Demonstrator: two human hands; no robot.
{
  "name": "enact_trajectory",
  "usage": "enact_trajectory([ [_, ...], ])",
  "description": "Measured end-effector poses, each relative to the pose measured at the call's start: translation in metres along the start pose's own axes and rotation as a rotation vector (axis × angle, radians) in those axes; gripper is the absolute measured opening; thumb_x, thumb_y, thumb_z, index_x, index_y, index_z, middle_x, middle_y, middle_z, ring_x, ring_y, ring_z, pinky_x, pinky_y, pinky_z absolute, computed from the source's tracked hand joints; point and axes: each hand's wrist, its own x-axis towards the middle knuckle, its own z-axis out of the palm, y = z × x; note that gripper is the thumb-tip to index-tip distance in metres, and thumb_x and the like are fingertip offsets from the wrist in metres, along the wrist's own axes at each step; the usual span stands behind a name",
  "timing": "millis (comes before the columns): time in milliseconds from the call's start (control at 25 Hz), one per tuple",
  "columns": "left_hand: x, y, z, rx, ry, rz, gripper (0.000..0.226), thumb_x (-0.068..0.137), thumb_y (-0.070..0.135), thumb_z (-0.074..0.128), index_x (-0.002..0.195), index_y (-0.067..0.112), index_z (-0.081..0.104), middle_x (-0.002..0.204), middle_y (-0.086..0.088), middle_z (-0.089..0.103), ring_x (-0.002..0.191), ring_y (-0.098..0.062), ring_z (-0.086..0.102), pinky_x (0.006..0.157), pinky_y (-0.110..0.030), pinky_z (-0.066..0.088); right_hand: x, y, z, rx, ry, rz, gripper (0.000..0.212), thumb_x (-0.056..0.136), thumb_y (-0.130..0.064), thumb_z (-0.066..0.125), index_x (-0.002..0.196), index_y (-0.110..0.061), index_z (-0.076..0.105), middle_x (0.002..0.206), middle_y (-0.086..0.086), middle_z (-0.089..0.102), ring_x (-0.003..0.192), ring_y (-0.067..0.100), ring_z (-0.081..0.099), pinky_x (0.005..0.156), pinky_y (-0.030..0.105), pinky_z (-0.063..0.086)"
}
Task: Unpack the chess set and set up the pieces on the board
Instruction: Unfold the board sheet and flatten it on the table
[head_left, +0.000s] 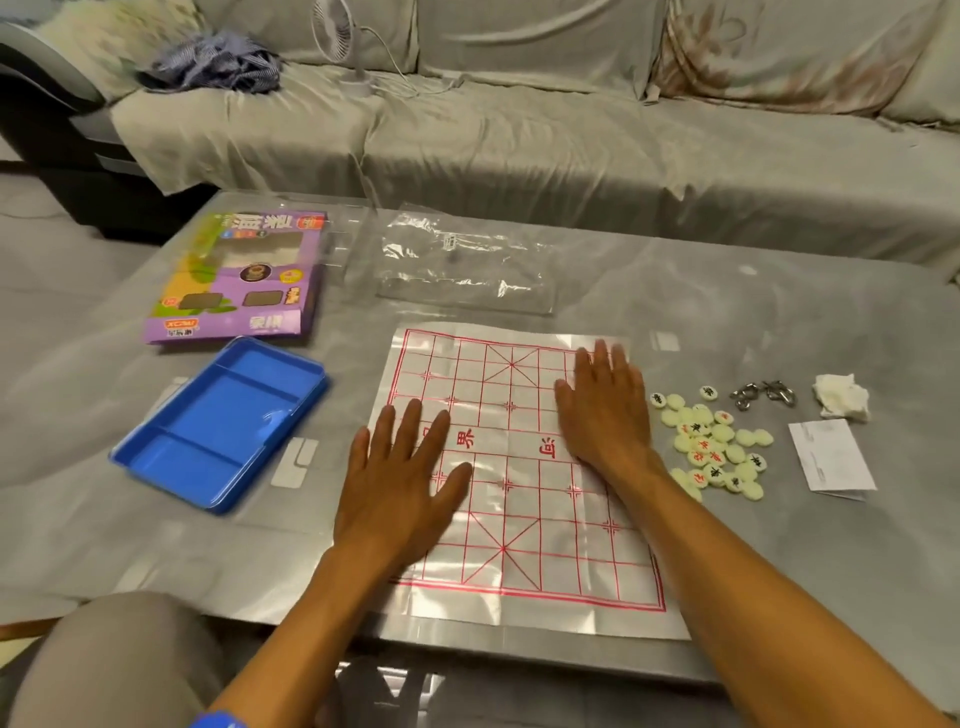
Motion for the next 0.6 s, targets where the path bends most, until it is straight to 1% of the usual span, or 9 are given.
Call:
enact_trajectory([
  [80, 0.002, 0.000, 0.002, 0.013, 0.003, 0.002, 0.072, 0.082, 0.076, -0.006, 0.145, 0.043, -0.019, 0.153, 0.010, -0.030, 0.140, -0.017, -0.029, 0.116, -0.046, -0.013, -0.056, -0.030, 0.008, 0.067, -0.004, -0.133, 0.061, 0.099, -0.053, 0.011, 0.151, -0.028, -0.010, 0.157, -0.004, -0.024, 0.144, 0.019, -0.024, 0.119, 0.042, -0.010],
  [120, 0.002, -0.003, 0.003, 0.018, 0.009, -0.004, 0.073, 0.081, 0.076, -0.007, 0.145, 0.043, -0.019, 0.153, 0.009, -0.030, 0.140, -0.017, -0.029, 0.116, -0.047, -0.013, -0.088, -0.038, 0.014, 0.092, -0.047, -0.186, 0.062, 0.097, -0.057, 0.009, 0.150, -0.033, -0.013, 0.155, -0.008, -0.029, 0.142, 0.017, -0.027, 0.117, 0.040, -0.014],
  [200, 0.001, -0.009, 0.007, 0.030, -0.005, 0.000, 0.075, 0.079, 0.077, -0.010, 0.146, 0.043, -0.018, 0.154, 0.009, -0.028, 0.141, -0.018, -0.028, 0.116, -0.047, -0.013, -0.125, -0.033, 0.020, 0.076, -0.115, -0.223, 0.064, 0.094, -0.064, 0.005, 0.149, -0.039, -0.015, 0.153, -0.012, -0.031, 0.141, 0.015, -0.030, 0.116, 0.040, -0.016],
  [280, 0.002, -0.013, 0.008, 0.022, -0.036, 0.027, 0.080, 0.076, 0.079, -0.012, 0.147, 0.042, -0.016, 0.154, 0.009, -0.027, 0.141, -0.018, -0.027, 0.116, -0.047, -0.012, -0.130, -0.014, 0.016, 0.057, -0.155, -0.225, 0.062, 0.095, -0.063, 0.007, 0.149, -0.039, -0.013, 0.154, -0.013, -0.028, 0.141, 0.012, -0.029, 0.118, 0.039, -0.013],
  [360, 0.005, -0.015, 0.000, -0.052, -0.096, 0.038, 0.091, 0.069, 0.084, -0.012, 0.149, 0.040, -0.010, 0.156, 0.008, -0.023, 0.143, -0.018, -0.023, 0.117, -0.048, -0.010, -0.134, 0.003, -0.001, 0.146, -0.199, -0.251, 0.058, 0.098, -0.057, 0.012, 0.151, -0.037, -0.003, 0.157, -0.015, -0.018, 0.143, 0.008, -0.021, 0.120, 0.036, -0.007],
  [440, 0.008, -0.013, -0.017, -0.121, -0.136, 0.020, 0.099, 0.067, 0.086, -0.002, 0.151, 0.035, 0.000, 0.158, 0.006, -0.014, 0.145, -0.017, -0.016, 0.116, -0.047, -0.010, -0.139, 0.019, -0.020, 0.281, -0.194, -0.255, 0.053, 0.101, -0.051, 0.019, 0.151, -0.036, 0.013, 0.160, -0.016, 0.000, 0.147, 0.006, -0.005, 0.120, 0.032, 0.003],
  [480, 0.007, -0.010, -0.026, -0.100, -0.100, 0.027, 0.097, 0.069, 0.084, 0.004, 0.151, 0.033, 0.004, 0.159, 0.005, -0.010, 0.145, -0.017, -0.013, 0.116, -0.046, -0.011, -0.140, 0.030, -0.029, 0.309, -0.125, -0.245, 0.049, 0.102, -0.046, 0.023, 0.150, -0.035, 0.022, 0.159, -0.014, 0.011, 0.147, 0.008, 0.005, 0.120, 0.031, 0.009],
  [520, 0.005, 0.000, -0.033, -0.066, -0.025, 0.049, 0.092, 0.073, 0.079, 0.008, 0.151, 0.031, 0.008, 0.159, 0.004, -0.007, 0.146, -0.016, -0.012, 0.115, -0.045, -0.012, -0.136, 0.048, -0.036, 0.297, -0.016, -0.221, 0.045, 0.103, -0.040, 0.029, 0.147, -0.032, 0.030, 0.157, -0.011, 0.022, 0.146, 0.010, 0.014, 0.119, 0.032, 0.014],
  [600, 0.008, 0.036, -0.045, -0.091, 0.090, 0.129, 0.082, 0.079, 0.069, 0.017, 0.151, 0.029, 0.015, 0.160, 0.003, 0.001, 0.147, -0.017, -0.004, 0.117, -0.042, -0.006, -0.118, 0.093, -0.051, 0.234, 0.129, -0.064, 0.043, 0.101, -0.024, 0.038, 0.144, -0.022, 0.038, 0.152, -0.002, 0.035, 0.141, 0.017, 0.029, 0.116, 0.033, 0.024],
])
